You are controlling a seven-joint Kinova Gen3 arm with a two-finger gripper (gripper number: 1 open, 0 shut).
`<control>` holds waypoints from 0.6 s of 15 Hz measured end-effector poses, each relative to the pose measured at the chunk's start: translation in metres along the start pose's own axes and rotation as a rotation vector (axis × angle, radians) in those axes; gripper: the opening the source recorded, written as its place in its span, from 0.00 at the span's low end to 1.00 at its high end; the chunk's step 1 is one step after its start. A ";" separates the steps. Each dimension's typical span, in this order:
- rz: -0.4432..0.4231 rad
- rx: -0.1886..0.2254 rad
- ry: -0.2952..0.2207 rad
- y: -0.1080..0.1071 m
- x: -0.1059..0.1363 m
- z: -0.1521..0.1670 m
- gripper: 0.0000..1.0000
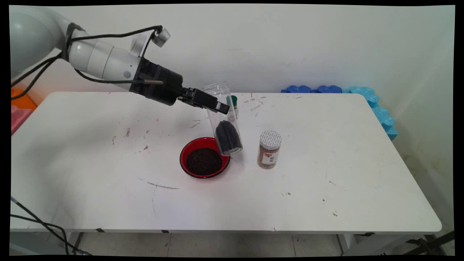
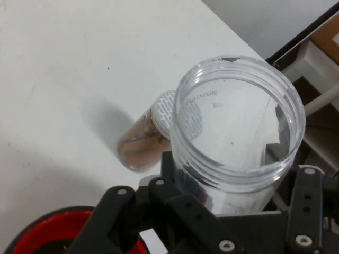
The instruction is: Pour the black seasoning powder in the red bowl
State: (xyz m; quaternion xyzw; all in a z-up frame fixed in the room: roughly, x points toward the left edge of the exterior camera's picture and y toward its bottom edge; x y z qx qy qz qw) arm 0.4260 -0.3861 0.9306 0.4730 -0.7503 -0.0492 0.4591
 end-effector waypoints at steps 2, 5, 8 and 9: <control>0.062 0.003 -0.001 0.002 0.002 0.000 0.00; 0.157 0.008 -0.003 0.005 0.005 0.002 0.00; 0.259 0.018 -0.007 0.007 0.008 0.003 0.00; 0.294 0.020 -0.009 0.008 0.009 0.004 0.00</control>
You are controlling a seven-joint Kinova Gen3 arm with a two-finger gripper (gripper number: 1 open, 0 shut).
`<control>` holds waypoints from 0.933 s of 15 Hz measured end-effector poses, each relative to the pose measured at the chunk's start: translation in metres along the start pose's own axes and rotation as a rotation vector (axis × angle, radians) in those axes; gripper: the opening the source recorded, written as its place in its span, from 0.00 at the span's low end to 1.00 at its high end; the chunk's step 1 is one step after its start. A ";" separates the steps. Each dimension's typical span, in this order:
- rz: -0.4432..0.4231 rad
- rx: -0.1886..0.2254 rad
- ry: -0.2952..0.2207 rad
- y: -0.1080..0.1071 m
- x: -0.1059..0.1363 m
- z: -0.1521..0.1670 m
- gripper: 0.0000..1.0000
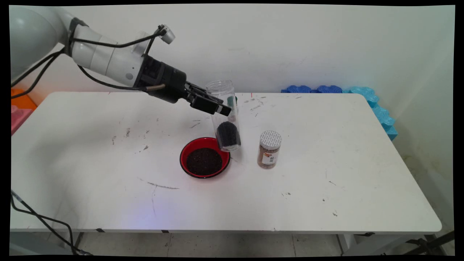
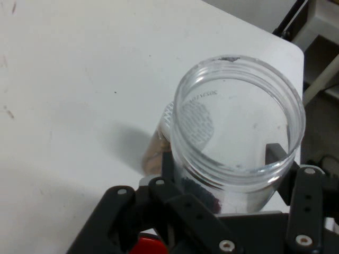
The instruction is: Pour the black seasoning powder in the red bowl
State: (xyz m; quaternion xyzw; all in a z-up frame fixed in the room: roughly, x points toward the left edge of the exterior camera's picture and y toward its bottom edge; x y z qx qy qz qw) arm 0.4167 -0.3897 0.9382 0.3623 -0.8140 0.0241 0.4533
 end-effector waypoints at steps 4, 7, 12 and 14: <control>0.131 0.011 -0.011 0.003 0.003 0.001 0.00; 0.210 0.018 -0.022 0.006 0.004 0.001 0.00; 0.295 0.025 -0.035 0.011 0.006 0.001 0.00; 0.316 0.029 -0.039 0.012 0.007 0.001 0.00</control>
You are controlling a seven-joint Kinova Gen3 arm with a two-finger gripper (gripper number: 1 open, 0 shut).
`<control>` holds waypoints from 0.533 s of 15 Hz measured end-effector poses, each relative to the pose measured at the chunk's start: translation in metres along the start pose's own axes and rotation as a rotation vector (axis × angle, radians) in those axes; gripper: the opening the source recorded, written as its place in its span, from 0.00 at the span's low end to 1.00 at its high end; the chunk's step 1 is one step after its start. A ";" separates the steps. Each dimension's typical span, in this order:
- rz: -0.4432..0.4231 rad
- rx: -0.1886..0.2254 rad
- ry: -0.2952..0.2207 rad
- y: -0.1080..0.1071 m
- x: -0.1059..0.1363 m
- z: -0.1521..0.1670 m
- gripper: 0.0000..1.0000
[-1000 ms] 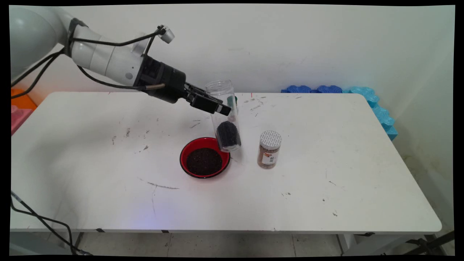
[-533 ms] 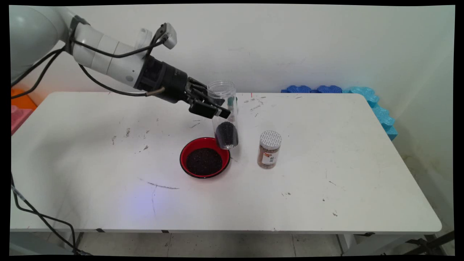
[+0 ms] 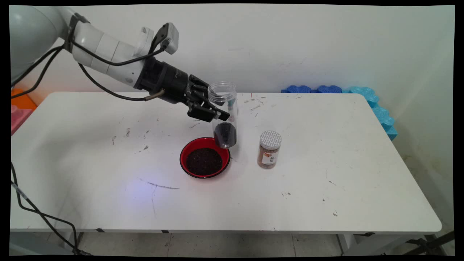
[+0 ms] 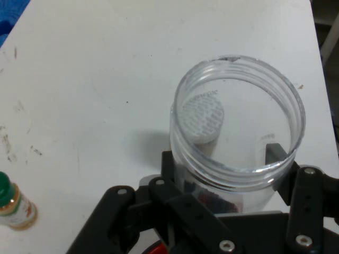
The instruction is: Pour the black seasoning powder in the red bowl, then place the picked object on the table
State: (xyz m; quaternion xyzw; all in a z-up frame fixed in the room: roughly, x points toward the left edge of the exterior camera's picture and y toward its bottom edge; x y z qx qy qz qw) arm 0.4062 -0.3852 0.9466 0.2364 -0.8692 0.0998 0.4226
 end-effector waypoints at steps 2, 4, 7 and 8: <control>0.014 0.004 -0.004 0.000 0.001 0.000 0.00; 0.024 0.012 -0.009 -0.003 0.002 -0.001 0.00; 0.025 0.029 -0.013 -0.011 0.005 0.001 0.00; 0.027 0.035 -0.017 -0.014 0.006 0.001 0.00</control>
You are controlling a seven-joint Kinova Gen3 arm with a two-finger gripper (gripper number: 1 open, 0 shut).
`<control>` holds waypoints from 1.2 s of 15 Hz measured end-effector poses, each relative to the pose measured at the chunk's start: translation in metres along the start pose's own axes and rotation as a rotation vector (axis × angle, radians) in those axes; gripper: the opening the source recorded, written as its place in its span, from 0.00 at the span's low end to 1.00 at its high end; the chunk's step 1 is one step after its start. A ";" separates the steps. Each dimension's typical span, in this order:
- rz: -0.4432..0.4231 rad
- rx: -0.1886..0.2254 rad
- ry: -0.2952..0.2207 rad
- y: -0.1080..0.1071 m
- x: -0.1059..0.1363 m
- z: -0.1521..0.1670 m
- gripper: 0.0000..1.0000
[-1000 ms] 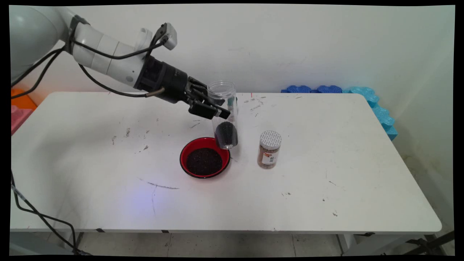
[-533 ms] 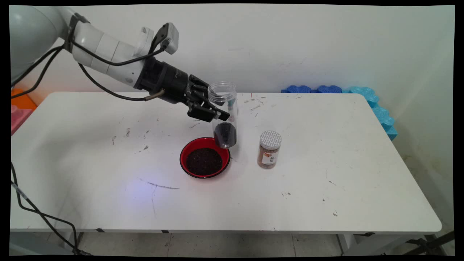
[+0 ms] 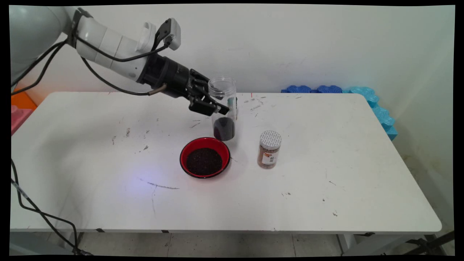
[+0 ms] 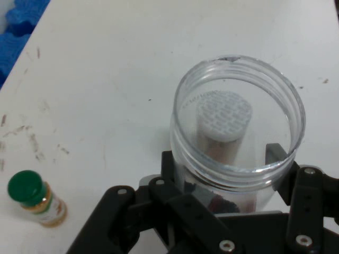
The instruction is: Place the picked object on the table
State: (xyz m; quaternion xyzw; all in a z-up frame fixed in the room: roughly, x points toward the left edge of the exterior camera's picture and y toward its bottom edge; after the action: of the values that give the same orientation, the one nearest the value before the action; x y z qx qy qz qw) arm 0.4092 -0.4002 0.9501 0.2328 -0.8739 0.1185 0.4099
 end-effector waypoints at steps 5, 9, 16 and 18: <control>-0.005 0.036 -0.019 -0.021 0.000 0.010 0.00; -0.025 0.064 -0.026 -0.039 -0.003 0.025 0.00; -0.060 0.083 -0.029 -0.057 -0.014 0.059 0.00; -0.073 0.086 -0.032 -0.061 -0.020 0.070 0.00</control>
State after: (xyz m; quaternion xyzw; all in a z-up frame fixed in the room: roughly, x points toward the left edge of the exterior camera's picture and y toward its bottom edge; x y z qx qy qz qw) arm 0.4050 -0.4746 0.8909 0.2837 -0.8654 0.1370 0.3897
